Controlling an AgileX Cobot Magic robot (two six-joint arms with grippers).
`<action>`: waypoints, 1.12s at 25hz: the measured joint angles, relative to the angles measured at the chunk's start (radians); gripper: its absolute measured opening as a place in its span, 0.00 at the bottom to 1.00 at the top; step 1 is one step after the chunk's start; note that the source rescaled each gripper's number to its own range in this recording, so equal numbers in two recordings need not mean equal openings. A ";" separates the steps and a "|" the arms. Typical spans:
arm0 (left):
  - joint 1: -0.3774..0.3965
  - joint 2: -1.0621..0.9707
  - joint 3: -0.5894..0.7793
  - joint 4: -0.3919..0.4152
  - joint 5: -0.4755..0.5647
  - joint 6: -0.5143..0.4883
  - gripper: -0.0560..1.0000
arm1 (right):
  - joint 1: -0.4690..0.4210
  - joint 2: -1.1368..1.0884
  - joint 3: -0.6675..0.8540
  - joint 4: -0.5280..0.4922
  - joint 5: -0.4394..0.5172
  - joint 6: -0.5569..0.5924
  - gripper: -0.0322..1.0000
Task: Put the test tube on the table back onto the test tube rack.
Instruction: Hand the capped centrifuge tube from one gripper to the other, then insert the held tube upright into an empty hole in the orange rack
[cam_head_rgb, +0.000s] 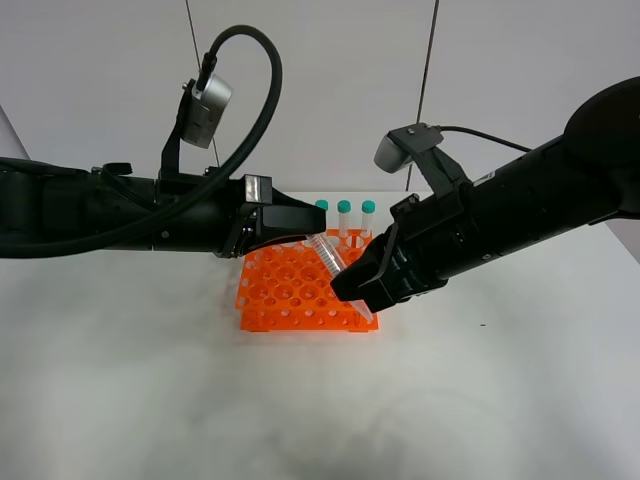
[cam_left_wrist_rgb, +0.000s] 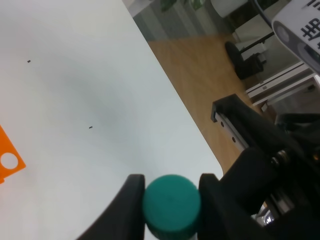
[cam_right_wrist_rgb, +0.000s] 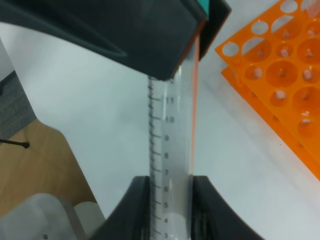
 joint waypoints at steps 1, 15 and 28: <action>0.000 0.000 0.000 0.000 0.000 0.000 0.07 | 0.000 0.000 0.000 0.000 -0.002 0.000 0.06; 0.000 0.000 0.000 0.000 0.000 0.000 0.06 | 0.000 -0.050 0.000 -0.055 -0.029 0.084 0.99; 0.000 0.000 0.000 0.000 0.000 0.000 0.06 | -0.036 -0.136 -0.193 -0.862 0.216 0.840 1.00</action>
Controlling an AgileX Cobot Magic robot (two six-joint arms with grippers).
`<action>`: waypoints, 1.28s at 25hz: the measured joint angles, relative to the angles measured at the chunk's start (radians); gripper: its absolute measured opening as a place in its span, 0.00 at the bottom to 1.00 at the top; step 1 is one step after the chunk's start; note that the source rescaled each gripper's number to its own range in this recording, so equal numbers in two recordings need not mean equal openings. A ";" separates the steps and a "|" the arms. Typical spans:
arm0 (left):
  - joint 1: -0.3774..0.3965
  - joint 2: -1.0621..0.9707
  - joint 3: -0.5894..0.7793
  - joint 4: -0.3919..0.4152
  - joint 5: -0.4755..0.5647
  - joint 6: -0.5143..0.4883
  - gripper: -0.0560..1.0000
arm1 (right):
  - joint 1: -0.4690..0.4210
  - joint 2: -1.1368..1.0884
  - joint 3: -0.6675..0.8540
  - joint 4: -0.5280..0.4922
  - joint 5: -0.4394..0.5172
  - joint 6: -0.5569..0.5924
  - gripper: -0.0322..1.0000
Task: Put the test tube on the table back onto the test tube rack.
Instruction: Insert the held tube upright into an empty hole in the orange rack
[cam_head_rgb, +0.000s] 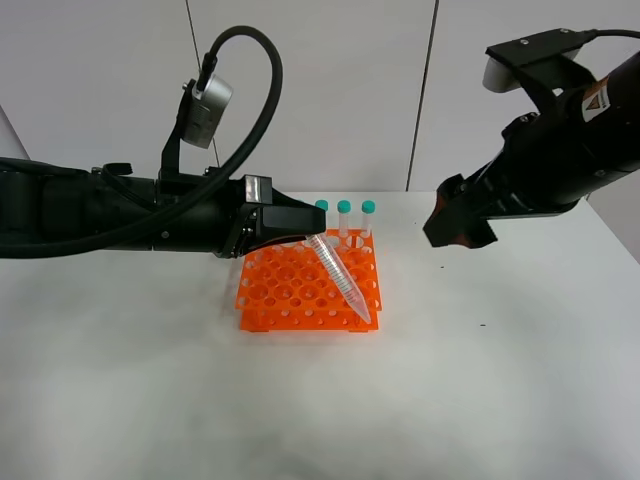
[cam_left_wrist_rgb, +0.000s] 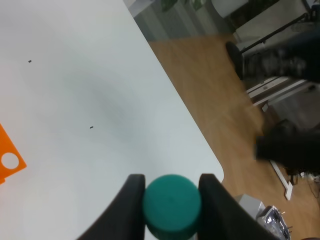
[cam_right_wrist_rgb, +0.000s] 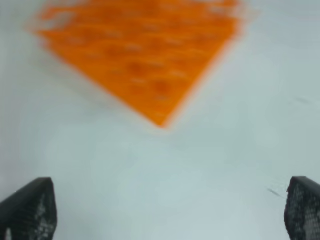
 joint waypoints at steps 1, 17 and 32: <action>0.000 0.000 0.000 0.000 -0.001 0.000 0.06 | -0.022 0.012 -0.001 -0.016 0.011 0.009 1.00; 0.000 0.000 0.000 0.000 -0.002 0.000 0.06 | -0.536 0.090 -0.001 0.140 0.045 -0.135 1.00; 0.000 0.000 0.000 0.000 -0.004 0.000 0.06 | -0.446 0.090 -0.001 0.217 0.112 -0.190 1.00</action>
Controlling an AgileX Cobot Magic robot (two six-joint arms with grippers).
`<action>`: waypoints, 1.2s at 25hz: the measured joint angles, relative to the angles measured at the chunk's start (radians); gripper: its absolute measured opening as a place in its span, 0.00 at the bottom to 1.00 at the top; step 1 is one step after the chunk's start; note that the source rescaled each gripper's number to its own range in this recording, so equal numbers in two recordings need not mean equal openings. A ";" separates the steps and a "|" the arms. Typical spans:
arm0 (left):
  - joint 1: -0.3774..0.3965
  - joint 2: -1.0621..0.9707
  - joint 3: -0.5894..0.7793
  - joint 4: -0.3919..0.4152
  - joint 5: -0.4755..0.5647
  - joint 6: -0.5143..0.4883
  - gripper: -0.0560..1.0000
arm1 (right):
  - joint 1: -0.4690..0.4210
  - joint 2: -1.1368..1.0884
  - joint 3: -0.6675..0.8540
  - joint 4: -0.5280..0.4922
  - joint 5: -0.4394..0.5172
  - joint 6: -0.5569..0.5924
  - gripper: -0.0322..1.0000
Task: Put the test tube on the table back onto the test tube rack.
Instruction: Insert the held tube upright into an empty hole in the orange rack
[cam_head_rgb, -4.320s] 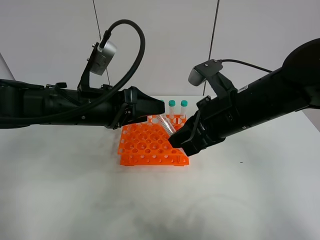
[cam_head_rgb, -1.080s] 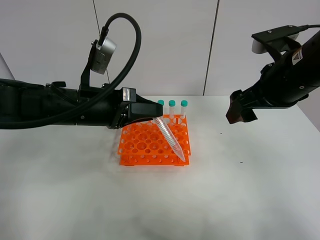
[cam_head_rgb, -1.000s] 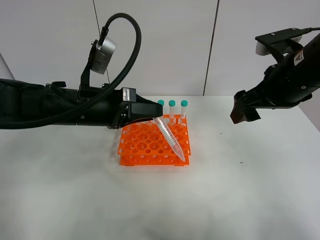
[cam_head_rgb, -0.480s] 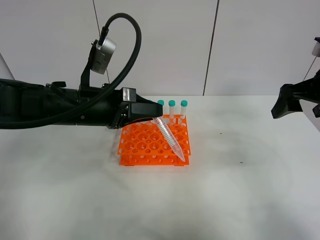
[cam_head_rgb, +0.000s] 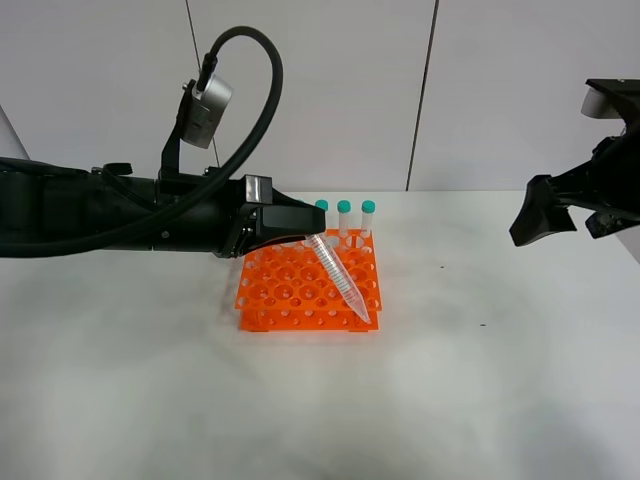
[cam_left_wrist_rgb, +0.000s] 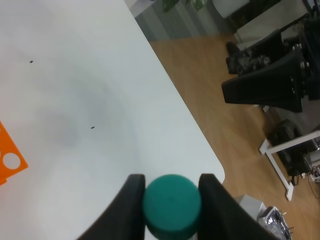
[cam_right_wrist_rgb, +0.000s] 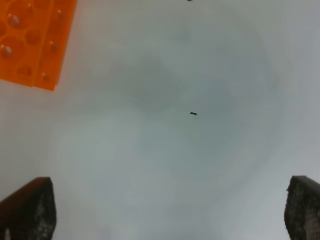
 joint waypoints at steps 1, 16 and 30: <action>0.000 0.000 0.000 0.000 0.000 0.000 0.06 | 0.000 0.000 -0.001 -0.001 0.010 0.011 1.00; 0.000 0.000 0.000 0.002 0.000 0.000 0.06 | 0.000 -0.219 0.223 -0.142 0.180 0.146 1.00; 0.000 0.000 0.000 0.001 0.000 0.000 0.06 | 0.000 -0.993 0.621 -0.141 0.002 0.166 1.00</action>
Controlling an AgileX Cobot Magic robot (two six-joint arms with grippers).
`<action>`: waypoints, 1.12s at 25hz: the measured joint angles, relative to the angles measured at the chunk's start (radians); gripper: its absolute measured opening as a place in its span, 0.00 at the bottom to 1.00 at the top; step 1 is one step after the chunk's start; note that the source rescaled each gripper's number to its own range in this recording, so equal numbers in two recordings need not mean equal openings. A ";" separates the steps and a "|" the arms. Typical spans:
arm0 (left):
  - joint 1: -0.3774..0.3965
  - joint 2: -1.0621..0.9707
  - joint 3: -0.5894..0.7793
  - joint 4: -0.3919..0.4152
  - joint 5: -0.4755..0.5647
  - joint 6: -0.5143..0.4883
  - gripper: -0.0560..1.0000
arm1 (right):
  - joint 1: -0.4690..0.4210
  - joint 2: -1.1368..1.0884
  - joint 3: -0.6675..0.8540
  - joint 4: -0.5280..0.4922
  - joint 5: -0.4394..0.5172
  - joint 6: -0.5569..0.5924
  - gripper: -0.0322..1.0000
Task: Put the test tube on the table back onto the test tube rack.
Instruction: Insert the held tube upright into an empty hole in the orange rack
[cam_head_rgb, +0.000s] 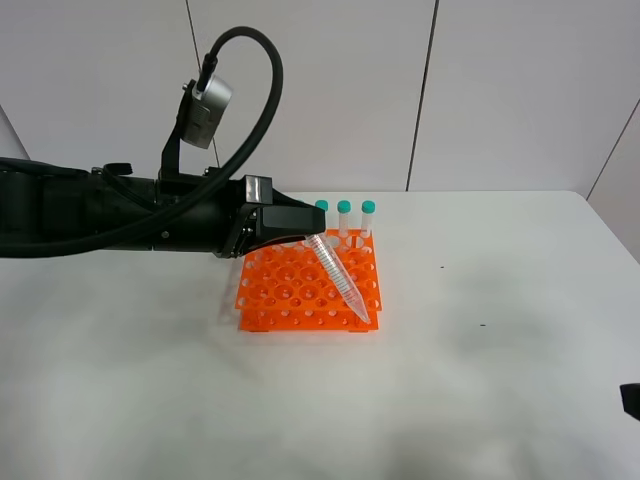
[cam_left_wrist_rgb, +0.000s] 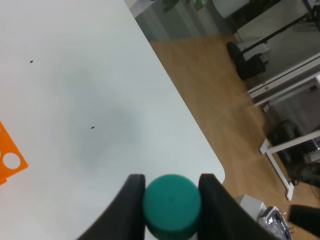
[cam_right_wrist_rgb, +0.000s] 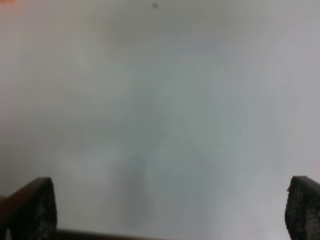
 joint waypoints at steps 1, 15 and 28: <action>0.000 0.000 0.000 0.000 0.000 0.000 0.06 | 0.000 -0.050 0.000 0.000 0.000 0.002 1.00; 0.000 0.000 0.000 0.000 0.000 0.000 0.06 | 0.000 -0.383 0.003 -0.001 -0.002 0.006 1.00; 0.000 -0.186 0.000 0.000 -0.001 -0.016 0.06 | 0.000 -0.383 0.003 -0.001 -0.002 0.006 1.00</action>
